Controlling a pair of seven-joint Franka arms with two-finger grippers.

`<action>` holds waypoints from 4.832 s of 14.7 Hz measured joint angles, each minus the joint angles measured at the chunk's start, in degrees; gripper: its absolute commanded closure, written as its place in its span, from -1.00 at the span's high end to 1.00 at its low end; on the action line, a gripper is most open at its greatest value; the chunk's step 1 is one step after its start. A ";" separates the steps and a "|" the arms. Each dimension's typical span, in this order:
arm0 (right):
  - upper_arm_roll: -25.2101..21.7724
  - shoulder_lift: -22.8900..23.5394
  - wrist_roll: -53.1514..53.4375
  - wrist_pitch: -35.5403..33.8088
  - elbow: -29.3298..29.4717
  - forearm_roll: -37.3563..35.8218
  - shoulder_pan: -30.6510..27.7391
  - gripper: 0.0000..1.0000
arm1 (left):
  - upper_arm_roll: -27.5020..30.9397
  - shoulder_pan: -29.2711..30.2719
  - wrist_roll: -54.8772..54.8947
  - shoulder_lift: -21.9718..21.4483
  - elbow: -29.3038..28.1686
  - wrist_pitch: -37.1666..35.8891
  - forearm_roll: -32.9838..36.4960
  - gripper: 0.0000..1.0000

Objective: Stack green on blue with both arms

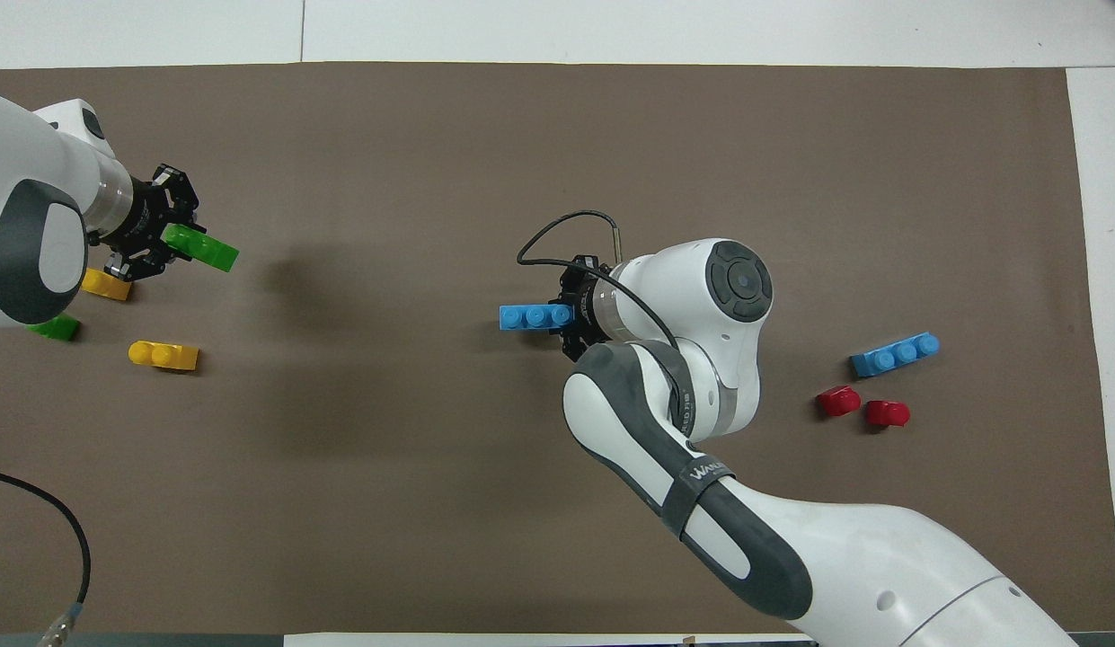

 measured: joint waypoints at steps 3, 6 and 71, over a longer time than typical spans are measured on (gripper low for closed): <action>-0.01 1.87 0.59 2.91 -0.07 1.25 1.53 -1.00 | -0.17 -5.99 -13.98 -2.93 -0.37 -2.23 -0.25 -1.00; -0.14 2.22 0.64 3.27 -0.28 1.26 1.61 -1.00 | -0.28 -13.15 -26.27 -3.51 -1.05 -2.43 -0.27 -1.00; -0.86 -29.15 -93.99 -58.05 10.19 -30.88 -35.36 1.00 | 1.61 -0.17 61.29 -16.00 1.83 -18.22 -1.95 1.00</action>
